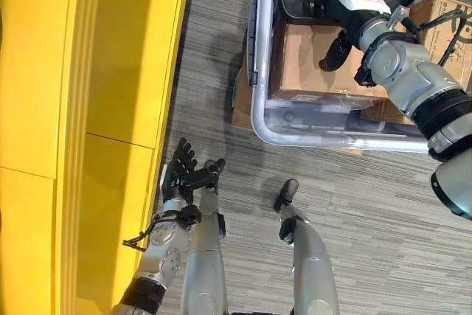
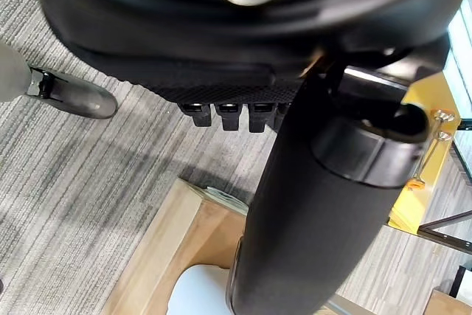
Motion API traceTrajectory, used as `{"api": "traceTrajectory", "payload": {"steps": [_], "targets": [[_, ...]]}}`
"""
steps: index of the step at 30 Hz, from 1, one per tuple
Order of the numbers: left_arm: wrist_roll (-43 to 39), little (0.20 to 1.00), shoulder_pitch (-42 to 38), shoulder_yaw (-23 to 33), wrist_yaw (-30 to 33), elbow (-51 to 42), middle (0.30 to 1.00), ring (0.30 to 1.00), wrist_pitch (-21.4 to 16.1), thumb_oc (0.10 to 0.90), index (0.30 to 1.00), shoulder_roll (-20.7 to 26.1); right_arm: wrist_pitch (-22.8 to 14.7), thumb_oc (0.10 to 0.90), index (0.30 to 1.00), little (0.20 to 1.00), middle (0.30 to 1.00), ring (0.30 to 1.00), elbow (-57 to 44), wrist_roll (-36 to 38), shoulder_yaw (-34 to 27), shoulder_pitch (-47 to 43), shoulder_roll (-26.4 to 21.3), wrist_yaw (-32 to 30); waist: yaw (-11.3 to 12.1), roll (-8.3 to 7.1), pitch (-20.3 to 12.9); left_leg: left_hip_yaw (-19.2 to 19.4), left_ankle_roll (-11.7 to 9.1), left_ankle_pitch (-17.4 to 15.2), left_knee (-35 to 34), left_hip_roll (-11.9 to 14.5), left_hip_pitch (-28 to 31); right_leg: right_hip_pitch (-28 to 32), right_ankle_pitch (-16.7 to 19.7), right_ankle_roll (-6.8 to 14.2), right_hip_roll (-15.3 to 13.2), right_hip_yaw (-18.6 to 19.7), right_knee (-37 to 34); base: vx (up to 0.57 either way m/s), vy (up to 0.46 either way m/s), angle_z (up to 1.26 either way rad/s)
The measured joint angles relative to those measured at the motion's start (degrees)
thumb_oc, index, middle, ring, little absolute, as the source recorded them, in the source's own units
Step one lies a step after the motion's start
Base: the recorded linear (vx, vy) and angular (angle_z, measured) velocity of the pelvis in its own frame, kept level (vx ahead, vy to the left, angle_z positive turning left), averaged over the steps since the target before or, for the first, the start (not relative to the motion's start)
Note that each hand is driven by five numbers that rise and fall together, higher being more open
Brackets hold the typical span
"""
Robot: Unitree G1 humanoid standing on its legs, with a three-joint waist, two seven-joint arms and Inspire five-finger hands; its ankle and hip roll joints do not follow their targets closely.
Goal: Move parts from the plastic box to the shelf.
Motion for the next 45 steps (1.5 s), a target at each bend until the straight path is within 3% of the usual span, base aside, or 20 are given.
{"api": "traceTrajectory", "payload": {"steps": [11, 28, 29, 36, 45], "targets": [[0.0, 1.0, 0.69, 0.67, 0.17, -2.18, 1.0, 1.0, -0.2, 0.9, 1.0, 0.44, -0.2, 0.9, 1.0, 1.0, 1.0, 1.0, 0.11, -3.4, 2.8, -2.94, -1.78, -0.06, -0.47, -0.12, 0.06, -0.47, 0.12, -0.06, 2.29, 0.0, -5.49, -5.6, -0.68, -0.53, -0.44, 0.29, 2.86, 0.01, -0.001, 0.0], [0.0, 1.0, 2.22, 1.13, 1.42, -4.77, 1.0, 1.0, -1.21, 0.9, 1.0, 2.6, -1.22, 0.9, 1.0, 1.0, 1.0, 1.0, 2.97, -3.4, 3.15, -8.5, -2.99, 0.04, -0.61, -0.13, 0.04, -2.86, -0.32, 0.1, 8.04, -0.45, -14.63, -16.15, -4.53, -2.57, -2.6, 0.56, 14.33, 0.01, -0.003, 0.05], [0.0, 1.0, 2.22, 1.12, 1.41, -4.77, 1.0, 1.0, -1.22, 0.9, 1.0, 2.56, -1.22, 0.4, 0.3, 0.3, 0.3, 0.3, 3.07, -3.4, 3.18, -8.5, -2.96, 0.04, -0.6, -0.13, 0.04, -2.9, -0.36, 0.13, 8.13, -0.5, -14.67, -16.28, -4.68, -2.57, -2.73, 0.56, 14.69, -0.01, 0.008, 0.03], [-0.01, 1.0, 2.16, 1.14, 1.43, -5.02, 1.0, 1.0, -1.51, 0.9, 1.0, 2.51, -0.91, 0.4, 0.3, 0.3, 0.3, 0.3, 2.1, -3.98, 2.61, -9.21, -3.85, -3.02, -0.44, -0.08, 0.01, -2.9, -0.63, 0.34, 8.39, -0.68, -14.65, -16.25, -4.71, -2.57, -2.8, 0.54, 15.06, -0.01, 0.002, 0.0], [0.0, 1.0, 1.86, 1.21, 1.37, -5.38, 1.0, 1.0, -1.53, 0.9, 1.0, 2.53, -0.2, 0.4, 0.3, 0.3, 0.3, 0.3, -0.16, -4.93, 3.47, -5.34, -3.65, 0.33, 1.22, -0.09, 0.03, -3.06, -0.61, 0.29, 8.25, -0.92, -9.94, -11.24, -4.86, -2.35, -2.99, 0.32, 14.42, -0.02, -0.001, 0.01]]}}
